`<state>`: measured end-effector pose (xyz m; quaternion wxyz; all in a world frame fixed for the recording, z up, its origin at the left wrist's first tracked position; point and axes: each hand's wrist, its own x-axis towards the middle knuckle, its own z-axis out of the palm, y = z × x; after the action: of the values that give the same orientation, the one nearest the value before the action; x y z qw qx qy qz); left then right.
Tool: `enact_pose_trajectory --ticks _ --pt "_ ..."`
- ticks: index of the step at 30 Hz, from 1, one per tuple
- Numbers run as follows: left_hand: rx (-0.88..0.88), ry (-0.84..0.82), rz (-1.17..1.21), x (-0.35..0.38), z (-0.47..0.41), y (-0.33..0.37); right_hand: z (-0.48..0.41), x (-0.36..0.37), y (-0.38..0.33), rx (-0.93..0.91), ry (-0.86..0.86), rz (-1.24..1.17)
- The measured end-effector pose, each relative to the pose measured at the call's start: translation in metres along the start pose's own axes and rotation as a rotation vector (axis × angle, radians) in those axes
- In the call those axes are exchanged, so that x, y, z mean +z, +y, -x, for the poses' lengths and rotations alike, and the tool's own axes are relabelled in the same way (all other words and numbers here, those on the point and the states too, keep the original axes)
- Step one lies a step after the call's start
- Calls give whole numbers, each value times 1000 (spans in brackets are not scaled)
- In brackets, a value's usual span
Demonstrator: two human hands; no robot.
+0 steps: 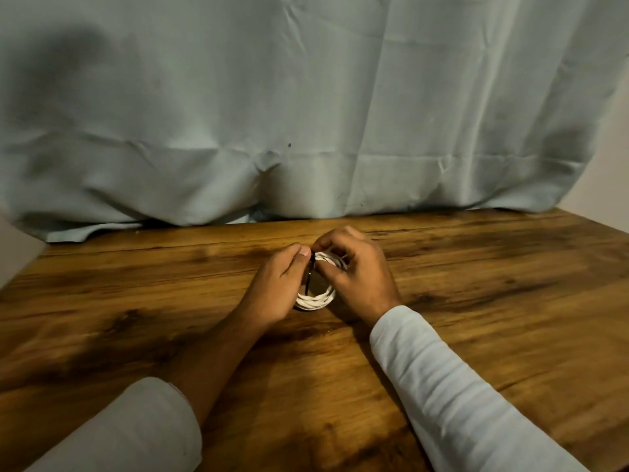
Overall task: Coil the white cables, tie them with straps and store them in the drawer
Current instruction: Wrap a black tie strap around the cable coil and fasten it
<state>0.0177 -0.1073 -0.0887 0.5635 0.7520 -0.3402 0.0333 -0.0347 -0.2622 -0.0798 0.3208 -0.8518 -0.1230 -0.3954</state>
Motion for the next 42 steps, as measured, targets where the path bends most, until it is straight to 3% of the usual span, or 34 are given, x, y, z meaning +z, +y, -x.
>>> enact_pose_trajectory --ticks 17,21,25,30,36,42 --pt "-30 -2 -18 1 -1 -1 -2 1 3 15 -19 -119" --pt "-21 -8 -82 2 0 -2 -2 2 7 140 -32 -222" --pt "74 1 -233 3 3 -7 -2 0 9 415 -64 -575" --pt "170 -11 -384 3 6 -6 -1 -5 2 577 -47 -850" --pt "243 0 -431 3 10 1 -4 -10 3 813 -105 -1024" --pt "289 17 -457 2 12 5 -4 -11 5 879 -143 -1067"
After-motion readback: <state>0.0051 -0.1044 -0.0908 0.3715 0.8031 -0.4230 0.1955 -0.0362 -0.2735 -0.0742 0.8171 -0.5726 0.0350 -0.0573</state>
